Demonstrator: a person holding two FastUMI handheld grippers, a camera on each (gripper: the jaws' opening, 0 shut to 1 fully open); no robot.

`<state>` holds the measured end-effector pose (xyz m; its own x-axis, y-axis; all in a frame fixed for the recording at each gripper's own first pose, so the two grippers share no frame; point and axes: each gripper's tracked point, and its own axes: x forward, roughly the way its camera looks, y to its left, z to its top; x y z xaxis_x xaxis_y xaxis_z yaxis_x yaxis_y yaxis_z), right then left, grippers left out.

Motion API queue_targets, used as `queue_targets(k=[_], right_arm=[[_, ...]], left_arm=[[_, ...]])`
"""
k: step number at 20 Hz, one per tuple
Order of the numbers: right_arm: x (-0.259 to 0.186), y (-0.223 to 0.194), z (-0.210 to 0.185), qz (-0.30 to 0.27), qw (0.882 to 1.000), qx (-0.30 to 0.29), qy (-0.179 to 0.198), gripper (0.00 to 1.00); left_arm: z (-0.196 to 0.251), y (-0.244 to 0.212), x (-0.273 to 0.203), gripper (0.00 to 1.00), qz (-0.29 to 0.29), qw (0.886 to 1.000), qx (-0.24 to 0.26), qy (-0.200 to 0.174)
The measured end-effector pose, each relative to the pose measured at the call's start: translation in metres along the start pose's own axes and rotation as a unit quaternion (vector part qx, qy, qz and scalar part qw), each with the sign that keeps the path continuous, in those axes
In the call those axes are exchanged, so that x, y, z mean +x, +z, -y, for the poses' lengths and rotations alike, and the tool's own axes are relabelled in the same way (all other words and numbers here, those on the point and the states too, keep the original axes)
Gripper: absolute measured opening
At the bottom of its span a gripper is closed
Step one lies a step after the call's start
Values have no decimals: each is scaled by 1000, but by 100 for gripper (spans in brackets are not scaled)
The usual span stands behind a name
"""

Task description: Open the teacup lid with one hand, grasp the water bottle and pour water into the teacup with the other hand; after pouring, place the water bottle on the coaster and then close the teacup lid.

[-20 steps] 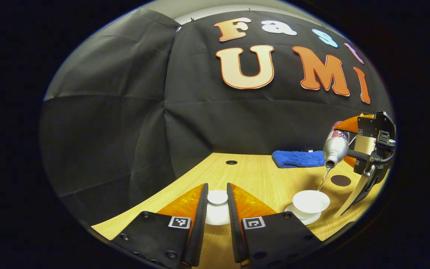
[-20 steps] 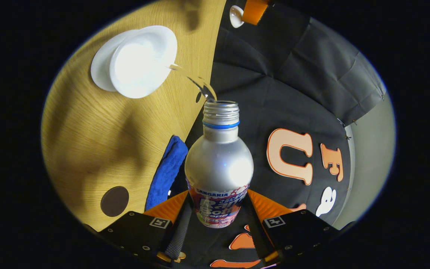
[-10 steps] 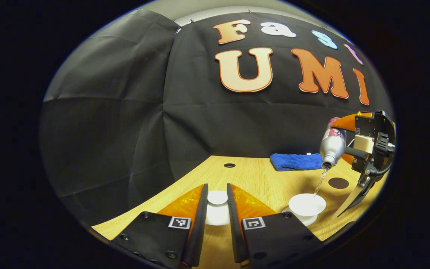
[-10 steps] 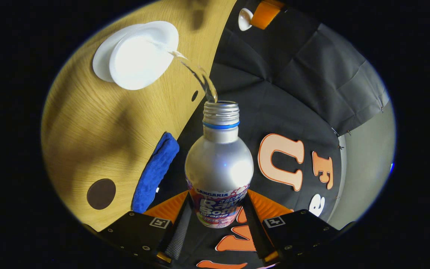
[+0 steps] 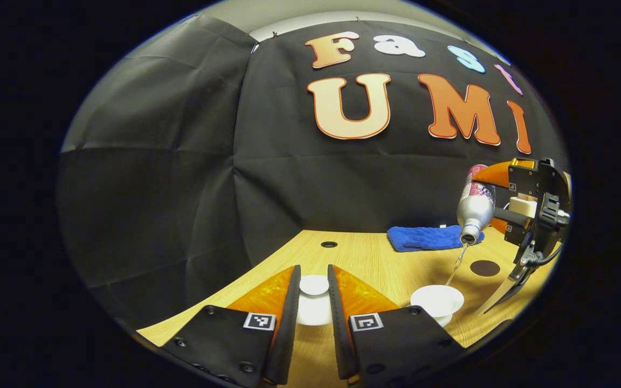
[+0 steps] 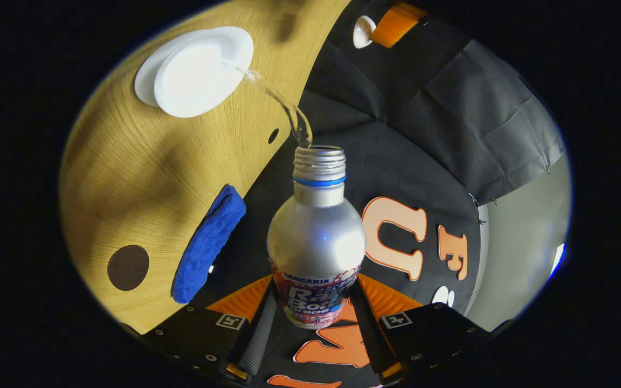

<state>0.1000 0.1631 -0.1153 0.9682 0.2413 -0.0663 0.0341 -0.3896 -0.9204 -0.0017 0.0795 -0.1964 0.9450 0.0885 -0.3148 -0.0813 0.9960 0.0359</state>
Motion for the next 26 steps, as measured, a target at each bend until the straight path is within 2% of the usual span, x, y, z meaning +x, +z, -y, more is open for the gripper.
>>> queue_targets(k=[11,19,23,26], right_arm=[[-4,18,-14,22,999,-41,0,76],[-10,45,-42,39,998,-38,25,76],[-11,47,-55,39,998,5,48,76],[-11,43,-75,30,992,88,90,76]], left_arm=[[-1,5,-6,36,-2,1000,8,3],[-5,1,-15,36,-2,1000,25,10],[0,5,-15,36,4,1000,27,7],[7,9,-12,36,10,1000,28,-1]])
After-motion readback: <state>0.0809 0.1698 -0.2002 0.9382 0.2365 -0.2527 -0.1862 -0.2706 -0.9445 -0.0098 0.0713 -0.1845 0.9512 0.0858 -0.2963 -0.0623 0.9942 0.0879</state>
